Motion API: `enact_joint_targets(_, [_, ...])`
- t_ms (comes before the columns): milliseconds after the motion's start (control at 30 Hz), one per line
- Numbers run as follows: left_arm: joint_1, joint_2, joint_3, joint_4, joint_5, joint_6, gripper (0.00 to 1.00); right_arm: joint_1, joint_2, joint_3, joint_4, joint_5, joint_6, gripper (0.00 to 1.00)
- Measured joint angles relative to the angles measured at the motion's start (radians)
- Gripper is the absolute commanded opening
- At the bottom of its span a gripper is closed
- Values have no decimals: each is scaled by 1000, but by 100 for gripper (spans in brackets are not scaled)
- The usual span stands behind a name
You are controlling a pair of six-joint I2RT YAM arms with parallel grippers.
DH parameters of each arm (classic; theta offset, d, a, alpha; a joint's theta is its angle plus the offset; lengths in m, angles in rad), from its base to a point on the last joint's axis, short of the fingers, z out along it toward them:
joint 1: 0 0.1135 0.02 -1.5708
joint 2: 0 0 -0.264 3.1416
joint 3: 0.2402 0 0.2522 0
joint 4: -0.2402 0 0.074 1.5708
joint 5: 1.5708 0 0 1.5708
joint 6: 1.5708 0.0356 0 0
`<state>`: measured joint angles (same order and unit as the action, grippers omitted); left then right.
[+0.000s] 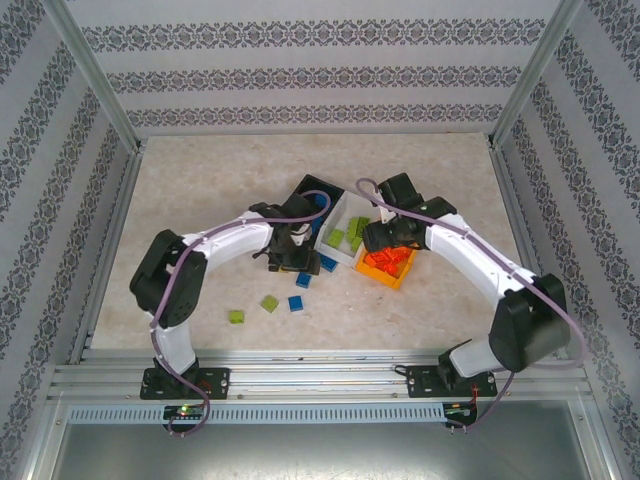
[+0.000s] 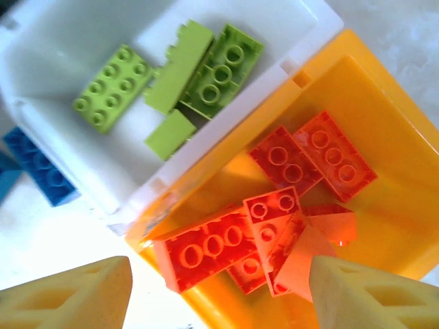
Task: Sort the legos into containers by color
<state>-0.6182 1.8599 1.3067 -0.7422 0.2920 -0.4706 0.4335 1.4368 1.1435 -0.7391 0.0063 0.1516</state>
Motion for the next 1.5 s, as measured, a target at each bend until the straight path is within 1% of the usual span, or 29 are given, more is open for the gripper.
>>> enact_joint_targets(100, [-14,51,18,5,-10,8,67,30,-48,0,-12,-4,24,70])
enact_joint_targets(167, [-17,81,22,5,-17,19,62,42,-72,-1,-18,-7,40,69])
enact_joint_targets(233, [-16,99,24,-1,-38,31,52,47,-91,-5,-21,-11,53,69])
enact_joint_targets(367, [-15,110,39,-14,-59,55,27,50,-112,-10,-28,-13,74,68])
enact_joint_targets(467, [-17,113,66,-27,-64,71,15,82,-134,-36,-22,-20,87,69])
enact_joint_targets(533, [-16,114,78,-35,-70,76,11,128,-152,-66,-13,-32,89,69])
enact_joint_targets(633, [-2,108,105,-64,-76,75,11,198,-169,-117,5,-60,90,69])
enact_joint_targets(767, [51,59,167,-118,-80,74,11,217,-195,-196,54,-86,109,68])
enact_joint_targets(867, [114,37,295,-141,-84,74,11,228,-217,-242,99,-106,111,69])
enact_joint_targets(933, [146,58,399,-142,-88,75,12,264,-227,-266,136,-111,101,70])
enact_joint_targets(1000, [166,116,535,-148,-92,79,12,315,-229,-279,168,-130,83,71])
enact_joint_targets(1067, [169,201,658,-149,-94,87,18,352,-220,-280,191,-147,69,71])
enact_joint_targets(1133, [168,292,764,-156,-94,96,21,369,-199,-272,205,-154,53,72])
enact_joint_targets(1233, [167,431,888,-183,-90,106,36,376,-134,-231,210,-158,22,73])
enact_joint_targets(1267, [167,461,907,-190,-90,107,40,376,-108,-211,213,-158,8,75])
enact_joint_targets(1367, [168,500,913,-225,-91,112,43,388,-26,-149,225,-161,-22,80])
enact_joint_targets(1433, [169,495,909,-245,-92,113,51,405,37,-113,238,-164,-39,85])
enact_joint_targets(1500, [170,461,884,-250,-98,116,54,431,106,-78,249,-168,-56,86])
